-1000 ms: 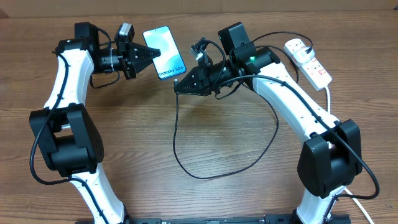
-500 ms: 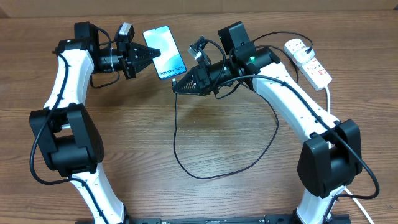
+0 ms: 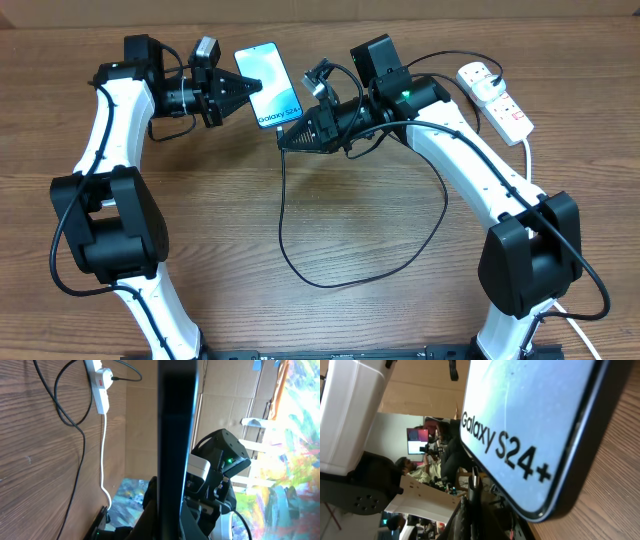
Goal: Plug charger to phone and switch on socket
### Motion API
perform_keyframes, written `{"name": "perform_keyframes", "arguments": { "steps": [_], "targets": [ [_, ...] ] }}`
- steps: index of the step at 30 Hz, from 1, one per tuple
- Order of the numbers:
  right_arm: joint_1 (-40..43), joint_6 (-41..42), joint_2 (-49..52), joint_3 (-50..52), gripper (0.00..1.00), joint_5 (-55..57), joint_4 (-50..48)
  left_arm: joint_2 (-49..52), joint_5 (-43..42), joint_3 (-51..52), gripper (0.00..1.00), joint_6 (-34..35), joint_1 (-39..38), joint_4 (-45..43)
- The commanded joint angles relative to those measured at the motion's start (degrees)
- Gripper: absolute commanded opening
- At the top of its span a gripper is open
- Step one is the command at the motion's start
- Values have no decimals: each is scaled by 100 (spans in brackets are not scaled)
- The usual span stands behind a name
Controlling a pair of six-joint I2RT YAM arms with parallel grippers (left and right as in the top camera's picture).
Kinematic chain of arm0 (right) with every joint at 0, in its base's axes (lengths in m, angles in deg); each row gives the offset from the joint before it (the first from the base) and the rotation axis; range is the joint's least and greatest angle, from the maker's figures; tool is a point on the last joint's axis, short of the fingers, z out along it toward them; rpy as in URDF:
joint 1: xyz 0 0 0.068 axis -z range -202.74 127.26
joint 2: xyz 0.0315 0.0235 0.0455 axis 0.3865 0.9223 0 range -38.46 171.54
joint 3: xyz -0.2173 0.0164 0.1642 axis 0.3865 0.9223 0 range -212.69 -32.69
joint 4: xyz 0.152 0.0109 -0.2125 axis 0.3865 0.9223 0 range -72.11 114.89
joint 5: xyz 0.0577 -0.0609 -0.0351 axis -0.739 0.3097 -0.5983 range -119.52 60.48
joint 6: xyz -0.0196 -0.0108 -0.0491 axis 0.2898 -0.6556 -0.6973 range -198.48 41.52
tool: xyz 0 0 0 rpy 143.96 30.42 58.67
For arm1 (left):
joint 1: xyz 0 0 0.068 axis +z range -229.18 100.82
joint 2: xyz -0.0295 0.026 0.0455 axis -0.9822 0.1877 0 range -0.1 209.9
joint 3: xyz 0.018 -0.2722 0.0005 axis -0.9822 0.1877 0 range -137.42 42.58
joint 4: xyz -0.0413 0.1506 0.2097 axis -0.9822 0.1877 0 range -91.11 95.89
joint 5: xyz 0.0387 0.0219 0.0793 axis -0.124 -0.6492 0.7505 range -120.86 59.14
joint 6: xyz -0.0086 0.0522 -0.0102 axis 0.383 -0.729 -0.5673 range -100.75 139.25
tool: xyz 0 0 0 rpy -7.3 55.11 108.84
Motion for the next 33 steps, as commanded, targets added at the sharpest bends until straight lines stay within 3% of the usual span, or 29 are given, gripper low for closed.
{"name": "perform_keyframes", "arguments": {
  "steps": [1,33],
  "targets": [
    [85,-59,7,35,4,90,2,-195,-321,-133,4,39,-33,0],
    [142,-55,7,37,4,-46,44,-195,-319,-133,4,35,-33,-26]
  ]
}}
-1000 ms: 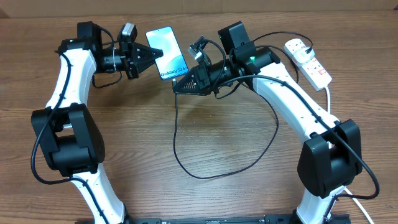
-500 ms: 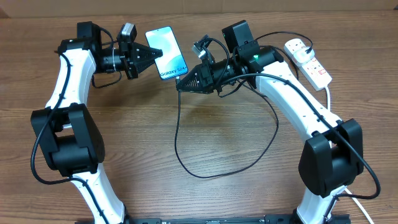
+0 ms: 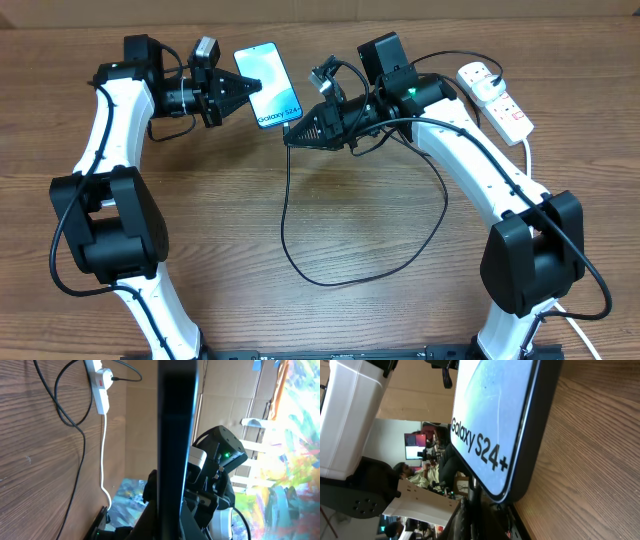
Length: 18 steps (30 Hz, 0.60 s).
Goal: Plug charger to phone and switch on socket
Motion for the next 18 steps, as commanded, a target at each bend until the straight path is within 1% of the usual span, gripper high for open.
{"name": "perform_keyframes", "arguments": {
  "steps": [1,18],
  "targets": [
    [-15,-17,7,35,4,-98,-20,-197,-321,-133,4,35,-26,-24],
    [-55,28,7,35,4,-79,-66,-197,-319,-133,4,33,-61,-42]
  ]
}}
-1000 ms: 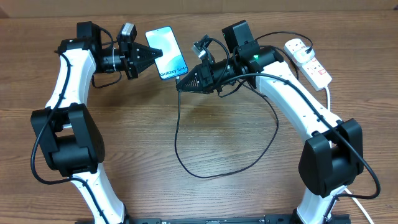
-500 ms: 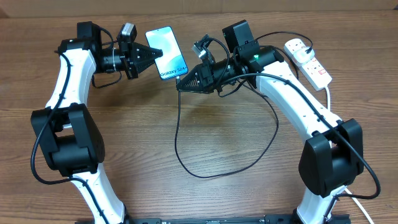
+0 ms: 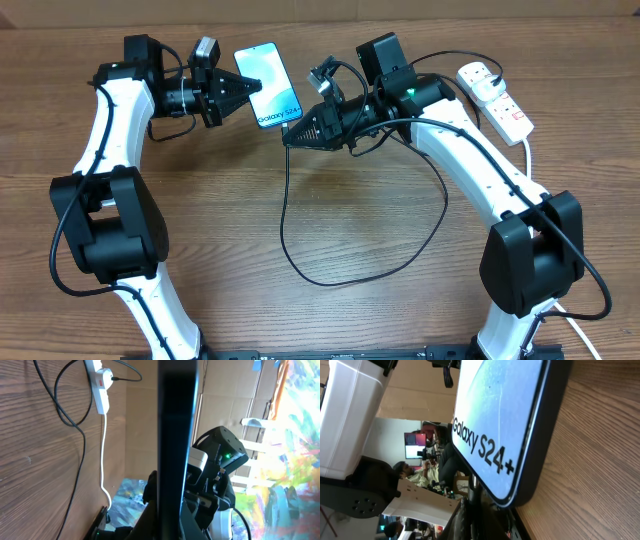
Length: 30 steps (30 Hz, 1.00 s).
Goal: Plug charger to phone and switch on socket
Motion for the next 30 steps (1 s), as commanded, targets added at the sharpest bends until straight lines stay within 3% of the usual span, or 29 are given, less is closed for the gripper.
{"name": "perform_keyframes", "arguments": {
  "steps": [1,30],
  "targets": [
    [-22,22,7,37,4,-76,-37,-195,-319,-133,4,35,-59,-35],
    [-22,142,7,37,4,-260,-79,-195,-321,-133,4,-94,-81,-33]
  ]
}}
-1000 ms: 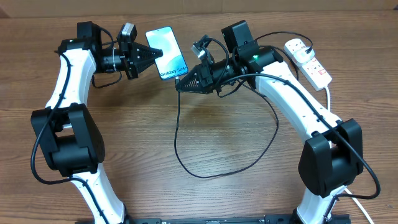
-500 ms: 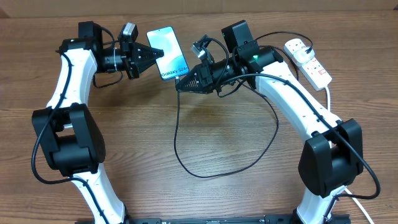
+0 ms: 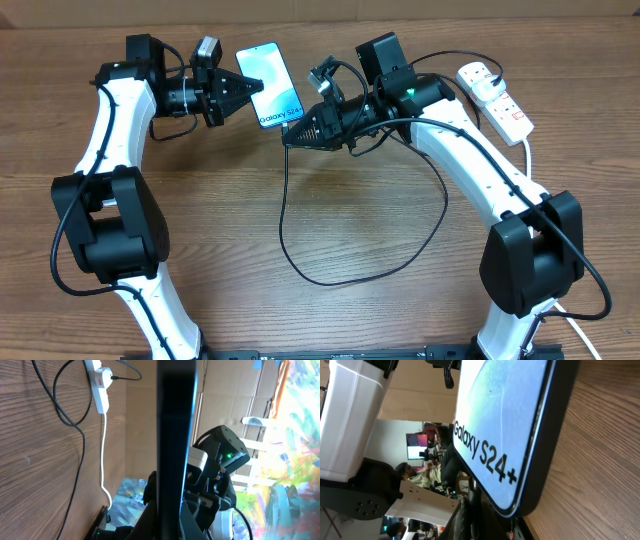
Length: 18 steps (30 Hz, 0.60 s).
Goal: Plug charger to phone and switch on socket
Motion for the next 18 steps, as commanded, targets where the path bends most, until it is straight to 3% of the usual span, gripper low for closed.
{"name": "perform_keyframes", "arguments": {
  "steps": [1,18],
  "targets": [
    [-22,9,7,35,4,-278,-42,-195,-321,-136,4,-96,-44,-17],
    [-20,-33,7,61,4,-358,289,-195,-321,-133,4,-98,-44,-24]
  ]
}}
